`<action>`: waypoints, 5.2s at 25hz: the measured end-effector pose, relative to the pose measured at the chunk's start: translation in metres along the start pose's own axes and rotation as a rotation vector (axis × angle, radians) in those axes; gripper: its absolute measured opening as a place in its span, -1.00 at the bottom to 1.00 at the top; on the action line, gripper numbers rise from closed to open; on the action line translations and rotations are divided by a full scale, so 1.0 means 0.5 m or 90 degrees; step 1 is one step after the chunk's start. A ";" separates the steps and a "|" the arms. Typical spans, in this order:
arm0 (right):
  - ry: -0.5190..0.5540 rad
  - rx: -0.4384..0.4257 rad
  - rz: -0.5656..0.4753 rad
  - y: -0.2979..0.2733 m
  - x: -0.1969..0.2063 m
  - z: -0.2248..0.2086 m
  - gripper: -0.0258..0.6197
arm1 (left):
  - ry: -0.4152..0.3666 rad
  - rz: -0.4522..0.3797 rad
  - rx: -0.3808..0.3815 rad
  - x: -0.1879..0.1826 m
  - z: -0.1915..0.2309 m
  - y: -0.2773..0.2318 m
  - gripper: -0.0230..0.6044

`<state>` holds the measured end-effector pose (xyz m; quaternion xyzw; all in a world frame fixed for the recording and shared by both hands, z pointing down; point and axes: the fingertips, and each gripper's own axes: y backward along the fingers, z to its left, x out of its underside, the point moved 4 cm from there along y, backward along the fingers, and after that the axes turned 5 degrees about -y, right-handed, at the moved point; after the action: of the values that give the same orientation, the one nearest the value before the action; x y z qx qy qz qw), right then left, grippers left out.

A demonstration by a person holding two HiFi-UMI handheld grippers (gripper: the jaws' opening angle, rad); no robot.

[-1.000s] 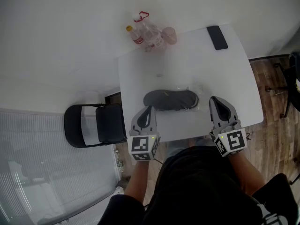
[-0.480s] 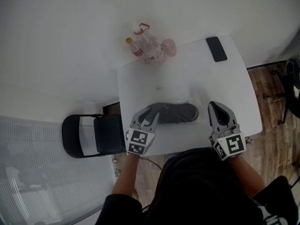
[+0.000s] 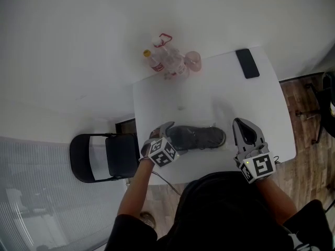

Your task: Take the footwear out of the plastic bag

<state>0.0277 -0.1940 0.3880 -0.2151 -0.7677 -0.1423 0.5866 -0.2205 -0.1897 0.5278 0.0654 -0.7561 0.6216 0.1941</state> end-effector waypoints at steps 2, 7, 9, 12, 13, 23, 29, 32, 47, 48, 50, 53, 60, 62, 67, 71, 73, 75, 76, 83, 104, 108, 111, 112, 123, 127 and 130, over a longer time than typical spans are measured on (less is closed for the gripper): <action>0.000 0.006 0.002 -0.006 0.002 -0.004 -0.86 | -0.032 0.023 0.037 0.007 -0.004 -0.021 0.88; -0.002 0.024 0.014 -0.009 0.020 -0.010 -0.86 | -0.095 0.083 0.088 0.030 -0.011 -0.071 0.92; -0.002 0.029 0.016 -0.010 0.022 -0.011 -0.86 | -0.101 0.094 0.105 0.033 -0.015 -0.081 0.92; 0.000 0.036 0.017 -0.010 0.021 -0.014 -0.86 | -0.115 0.114 0.127 0.039 -0.024 -0.100 0.92; 0.001 0.038 0.018 -0.009 0.021 -0.014 -0.86 | -0.119 0.120 0.132 0.042 -0.026 -0.105 0.92; 0.007 0.041 0.021 -0.014 0.024 -0.007 -0.86 | -0.090 0.142 0.192 0.048 -0.023 -0.119 0.91; 0.011 0.041 0.021 -0.013 0.022 -0.006 -0.86 | -0.094 0.149 0.187 0.044 -0.024 -0.117 0.91; 0.017 0.035 0.022 -0.013 0.024 -0.001 -0.86 | -0.100 0.147 0.181 0.046 -0.025 -0.116 0.91; 0.064 0.001 0.034 0.005 0.000 -0.039 -0.86 | -0.068 0.026 0.126 0.028 -0.013 -0.069 0.91; 0.066 -0.012 0.036 0.004 -0.006 -0.045 -0.86 | -0.064 0.020 0.118 0.028 -0.005 -0.062 0.91; 0.082 -0.042 0.044 0.006 -0.026 -0.058 -0.86 | -0.055 0.005 0.101 0.024 0.009 -0.048 0.91; 0.115 -0.081 0.068 0.024 -0.066 -0.080 -0.86 | -0.043 -0.020 0.079 0.010 0.018 -0.027 0.91; 0.111 -0.149 0.142 0.059 -0.136 -0.100 -0.86 | -0.032 -0.078 0.011 -0.020 0.039 0.018 0.91; 0.104 -0.153 0.154 0.062 -0.145 -0.100 -0.86 | -0.033 -0.097 -0.013 -0.035 0.045 0.035 0.91; 0.029 -0.173 0.159 0.068 -0.168 -0.101 -0.85 | -0.031 -0.156 -0.057 -0.074 0.052 0.081 0.91; 0.006 -0.187 0.162 0.051 -0.175 -0.092 -0.85 | -0.035 -0.187 -0.088 -0.094 0.065 0.117 0.91; -0.006 -0.205 0.167 0.044 -0.177 -0.081 -0.85 | -0.043 -0.203 -0.110 -0.108 0.071 0.134 0.91; -0.016 -0.224 0.173 0.040 -0.182 -0.069 -0.85 | -0.049 -0.225 -0.135 -0.123 0.075 0.153 0.91; -0.019 -0.233 0.178 0.038 -0.184 -0.063 -0.83 | -0.053 -0.237 -0.148 -0.131 0.076 0.163 0.91; 0.046 -0.274 0.171 0.025 -0.229 -0.016 -0.50 | -0.085 -0.297 -0.253 -0.187 0.090 0.240 0.91; -0.039 -0.339 0.271 -0.002 -0.270 0.051 -0.17 | -0.216 -0.358 -0.443 -0.243 0.070 0.342 0.91; -0.046 -0.361 0.308 -0.006 -0.264 0.062 -0.17 | -0.243 -0.350 -0.452 -0.258 0.073 0.345 0.91; 0.016 -0.350 0.333 -0.009 -0.258 0.064 -0.18 | -0.257 -0.332 -0.446 -0.272 0.073 0.338 0.91; 0.041 -0.347 0.340 -0.009 -0.256 0.065 -0.18 | -0.263 -0.325 -0.446 -0.274 0.073 0.335 0.91; 0.123 -0.477 0.404 0.026 -0.250 0.111 -0.33 | -0.329 -0.326 -0.475 -0.270 0.060 0.335 0.91; 0.184 -0.461 0.412 0.018 -0.222 0.131 -0.44 | -0.360 -0.307 -0.473 -0.288 0.045 0.319 0.91; 0.219 -0.419 0.405 0.008 -0.217 0.125 -0.59 | -0.340 -0.294 -0.448 -0.281 0.051 0.309 0.91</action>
<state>0.0010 -0.1787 0.2665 -0.5862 -0.4705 -0.2244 0.6201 -0.1498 -0.2004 0.3302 0.3186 -0.9091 0.2311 0.1365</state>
